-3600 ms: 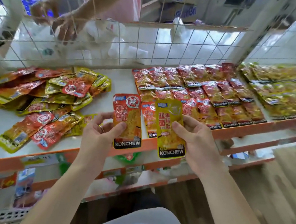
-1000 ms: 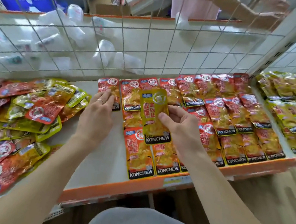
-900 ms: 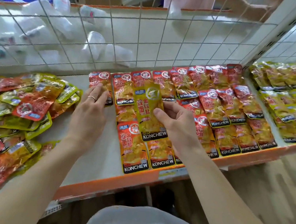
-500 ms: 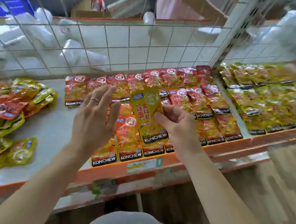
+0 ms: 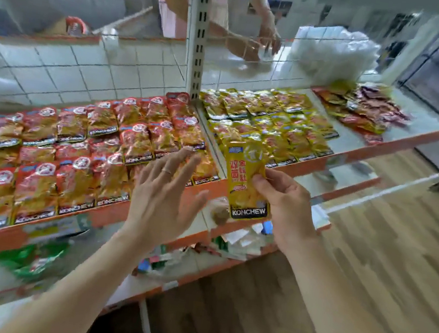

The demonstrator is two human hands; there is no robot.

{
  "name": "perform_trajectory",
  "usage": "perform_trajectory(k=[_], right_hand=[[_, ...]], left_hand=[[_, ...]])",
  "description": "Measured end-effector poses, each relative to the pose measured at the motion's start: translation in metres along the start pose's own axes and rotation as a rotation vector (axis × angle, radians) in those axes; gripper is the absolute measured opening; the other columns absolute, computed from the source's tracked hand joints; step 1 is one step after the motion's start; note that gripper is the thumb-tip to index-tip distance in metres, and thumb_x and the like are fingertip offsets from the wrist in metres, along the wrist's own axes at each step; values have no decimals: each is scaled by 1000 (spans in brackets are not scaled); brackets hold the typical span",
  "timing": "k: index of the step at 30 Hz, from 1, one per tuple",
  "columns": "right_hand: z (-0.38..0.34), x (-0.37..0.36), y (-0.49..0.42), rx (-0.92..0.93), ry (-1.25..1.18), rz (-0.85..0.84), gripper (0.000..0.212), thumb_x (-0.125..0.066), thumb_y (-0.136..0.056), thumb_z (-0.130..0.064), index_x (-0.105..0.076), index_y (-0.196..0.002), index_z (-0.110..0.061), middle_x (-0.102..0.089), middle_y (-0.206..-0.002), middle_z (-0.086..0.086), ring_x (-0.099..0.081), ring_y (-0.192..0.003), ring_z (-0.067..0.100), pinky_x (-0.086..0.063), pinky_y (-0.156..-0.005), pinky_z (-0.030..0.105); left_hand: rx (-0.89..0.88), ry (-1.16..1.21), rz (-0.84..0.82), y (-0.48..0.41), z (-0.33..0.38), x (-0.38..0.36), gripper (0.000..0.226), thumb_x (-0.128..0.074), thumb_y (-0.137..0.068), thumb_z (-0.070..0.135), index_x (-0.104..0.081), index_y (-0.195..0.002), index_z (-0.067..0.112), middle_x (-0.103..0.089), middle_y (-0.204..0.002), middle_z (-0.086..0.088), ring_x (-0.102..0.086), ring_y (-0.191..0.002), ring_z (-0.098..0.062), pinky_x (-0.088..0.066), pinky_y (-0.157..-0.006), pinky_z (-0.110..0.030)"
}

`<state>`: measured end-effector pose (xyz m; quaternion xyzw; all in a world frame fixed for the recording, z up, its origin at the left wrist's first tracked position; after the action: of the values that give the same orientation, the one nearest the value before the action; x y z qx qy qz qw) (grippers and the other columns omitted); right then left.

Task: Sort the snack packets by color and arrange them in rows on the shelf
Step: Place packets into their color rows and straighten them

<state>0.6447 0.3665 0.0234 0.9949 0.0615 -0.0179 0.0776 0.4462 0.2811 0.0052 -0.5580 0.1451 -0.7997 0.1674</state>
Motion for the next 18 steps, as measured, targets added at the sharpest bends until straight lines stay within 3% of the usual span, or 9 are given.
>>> perform_trajectory(k=[3,7,10,15,18], right_hand=[[-2,44,-1,-18,-8,34,11,-70,-90,-6,-74,-97,-13,-78,-92,4,-73,-87,19,-55,-84,34],[-1,81,-3,-50,-44,79,12,-68,-91,-6,-76,-90,-16,-78,-91,4,-73,-90,24,-55,-92,43],[-3,96,-6,-50,-85,110,17,-67,-91,-4,-76,-83,-17,-78,-86,2,-73,-83,19,-56,-87,40],[3,116,-21,-50,-140,165,13,-66,-91,-2,-72,-91,-13,-77,-84,1,-73,-78,14,-56,-72,30],[3,128,-36,-58,-153,221,7,-68,-90,-5,-69,-94,-11,-76,-83,2,-73,-78,17,-56,-75,37]], left_hand=[[-18,18,-27,-3,42,-19,65,-34,-100,60,-51,-146,18,-48,-151,-5,-48,-133,-31,-36,-108,-47],[-67,28,-71,-9,74,-36,67,-31,-100,63,-49,-147,19,-46,-154,-4,-44,-137,-28,-35,-112,-46],[-104,13,-95,-21,83,-46,63,-35,-101,60,-50,-147,18,-44,-154,-4,-44,-138,-28,-36,-113,-47],[-128,10,-97,-41,90,-73,61,-34,-102,57,-54,-144,17,-47,-152,-5,-46,-137,-30,-36,-113,-50],[-156,44,-94,-58,96,-92,62,-33,-102,58,-55,-143,16,-48,-152,-6,-45,-138,-29,-35,-115,-50]])
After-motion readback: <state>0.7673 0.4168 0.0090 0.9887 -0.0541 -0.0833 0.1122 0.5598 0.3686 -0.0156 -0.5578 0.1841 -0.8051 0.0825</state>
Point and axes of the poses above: each hand's wrist, its own y-axis away from the middle knuckle, its own x-axis out of the back of the hand, z = x × y, the point moved 3 cm from there along -y, towards the middle knuckle
